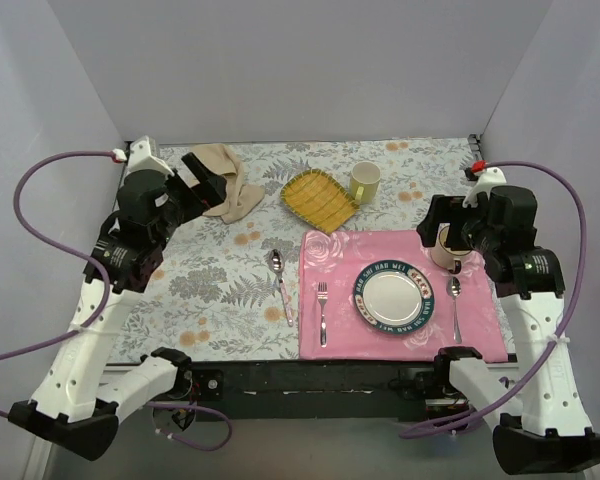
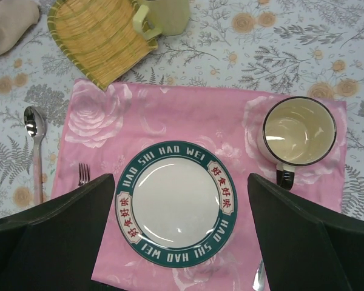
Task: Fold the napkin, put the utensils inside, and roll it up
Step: Grab the napkin with the left arm
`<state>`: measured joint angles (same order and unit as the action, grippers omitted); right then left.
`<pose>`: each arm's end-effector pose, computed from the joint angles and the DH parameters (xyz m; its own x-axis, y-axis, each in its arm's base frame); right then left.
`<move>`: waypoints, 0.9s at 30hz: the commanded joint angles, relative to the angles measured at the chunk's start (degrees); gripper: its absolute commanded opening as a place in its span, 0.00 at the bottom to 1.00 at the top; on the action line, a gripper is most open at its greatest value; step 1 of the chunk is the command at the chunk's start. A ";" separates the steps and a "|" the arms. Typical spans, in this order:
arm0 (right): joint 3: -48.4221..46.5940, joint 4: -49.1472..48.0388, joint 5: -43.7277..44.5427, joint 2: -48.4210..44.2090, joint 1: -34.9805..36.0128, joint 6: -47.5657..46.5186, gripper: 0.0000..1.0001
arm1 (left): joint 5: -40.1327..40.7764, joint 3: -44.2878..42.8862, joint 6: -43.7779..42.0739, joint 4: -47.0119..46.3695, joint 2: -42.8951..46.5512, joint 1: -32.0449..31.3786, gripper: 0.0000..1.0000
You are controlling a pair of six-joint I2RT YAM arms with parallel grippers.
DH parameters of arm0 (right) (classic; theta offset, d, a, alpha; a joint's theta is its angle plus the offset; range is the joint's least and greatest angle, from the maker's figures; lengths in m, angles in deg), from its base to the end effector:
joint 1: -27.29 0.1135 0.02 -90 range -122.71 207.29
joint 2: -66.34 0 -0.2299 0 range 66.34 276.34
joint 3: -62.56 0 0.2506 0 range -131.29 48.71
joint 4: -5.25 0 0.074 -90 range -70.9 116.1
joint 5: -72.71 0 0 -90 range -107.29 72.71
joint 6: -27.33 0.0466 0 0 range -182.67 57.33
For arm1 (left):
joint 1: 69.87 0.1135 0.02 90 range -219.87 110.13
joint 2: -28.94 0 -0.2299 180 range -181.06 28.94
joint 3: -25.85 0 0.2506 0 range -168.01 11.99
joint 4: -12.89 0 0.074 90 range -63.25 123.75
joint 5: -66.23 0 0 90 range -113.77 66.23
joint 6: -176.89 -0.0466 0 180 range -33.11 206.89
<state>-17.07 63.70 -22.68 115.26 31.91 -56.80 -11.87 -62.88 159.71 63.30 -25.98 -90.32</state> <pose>0.1900 0.0197 0.3587 -0.4782 0.0635 -0.8760 -0.1148 0.9843 0.1340 0.2008 -0.0646 0.4069 -0.2288 -0.9124 -0.3393 -0.2094 0.3866 -0.8982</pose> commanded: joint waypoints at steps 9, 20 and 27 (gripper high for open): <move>-1.89 -10.14 -1.84 11.17 12.12 2.48 0.99 | 6.10 8.43 -5.84 -5.35 -7.89 0.41 0.98; -12.51 -18.84 0.91 30.25 27.19 3.80 0.99 | 2.27 5.62 -13.38 -21.61 -37.08 11.92 0.92; -21.39 -22.45 0.03 44.74 31.06 4.15 0.99 | 0.23 -3.96 -16.30 -23.01 -51.51 12.27 0.69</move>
<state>-32.31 46.78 -21.94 154.56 60.74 -53.41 -9.60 -61.65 146.57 44.48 -76.16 -77.60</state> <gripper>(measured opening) 0.986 0.697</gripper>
